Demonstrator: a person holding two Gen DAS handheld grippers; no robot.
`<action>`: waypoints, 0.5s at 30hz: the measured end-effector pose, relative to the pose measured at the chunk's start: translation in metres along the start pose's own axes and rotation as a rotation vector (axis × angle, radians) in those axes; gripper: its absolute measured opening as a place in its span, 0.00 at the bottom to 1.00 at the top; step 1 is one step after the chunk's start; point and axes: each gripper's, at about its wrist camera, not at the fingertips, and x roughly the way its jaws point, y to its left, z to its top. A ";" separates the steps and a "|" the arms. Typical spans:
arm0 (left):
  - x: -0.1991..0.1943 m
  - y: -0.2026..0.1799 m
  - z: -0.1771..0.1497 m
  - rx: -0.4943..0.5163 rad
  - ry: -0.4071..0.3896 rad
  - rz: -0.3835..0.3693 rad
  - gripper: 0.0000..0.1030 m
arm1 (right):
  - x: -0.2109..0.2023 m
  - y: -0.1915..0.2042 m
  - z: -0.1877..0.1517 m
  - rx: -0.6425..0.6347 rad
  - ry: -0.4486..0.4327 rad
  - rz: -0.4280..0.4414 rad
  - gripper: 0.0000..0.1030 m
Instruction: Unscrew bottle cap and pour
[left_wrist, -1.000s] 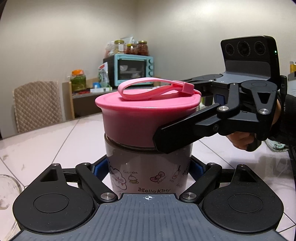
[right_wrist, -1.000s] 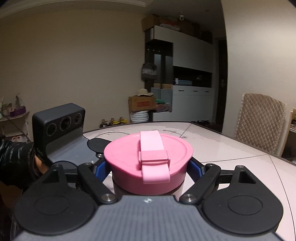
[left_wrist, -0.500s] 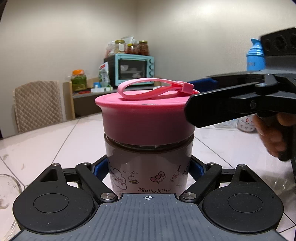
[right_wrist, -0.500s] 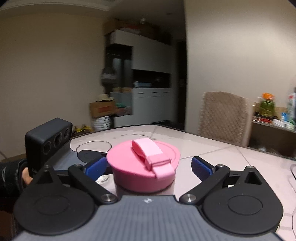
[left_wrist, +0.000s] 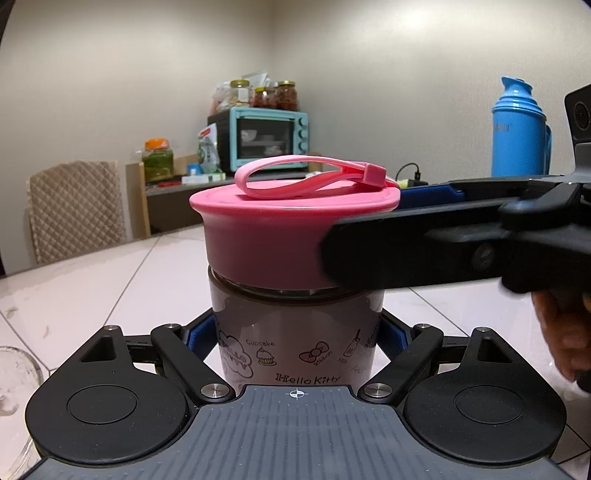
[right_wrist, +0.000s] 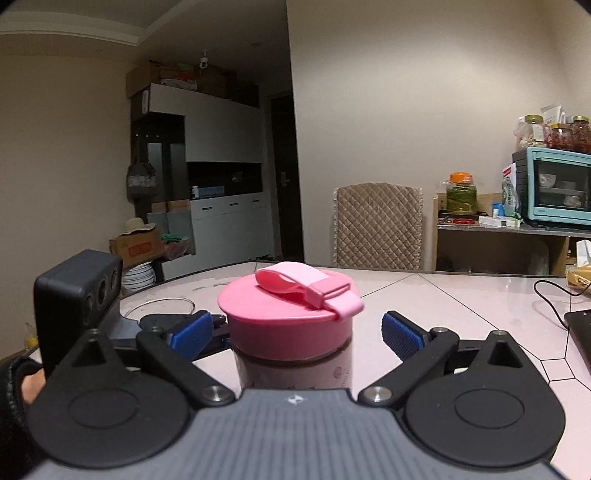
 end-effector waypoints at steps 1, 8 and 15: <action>-0.001 0.000 0.000 0.000 0.000 0.000 0.87 | 0.002 0.002 0.000 -0.001 -0.004 -0.012 0.96; 0.003 0.001 0.001 0.000 0.000 0.001 0.87 | 0.013 0.008 0.002 -0.005 -0.003 -0.062 0.96; 0.003 0.001 0.001 -0.001 0.000 0.000 0.87 | 0.019 0.012 0.003 0.005 0.011 -0.073 0.91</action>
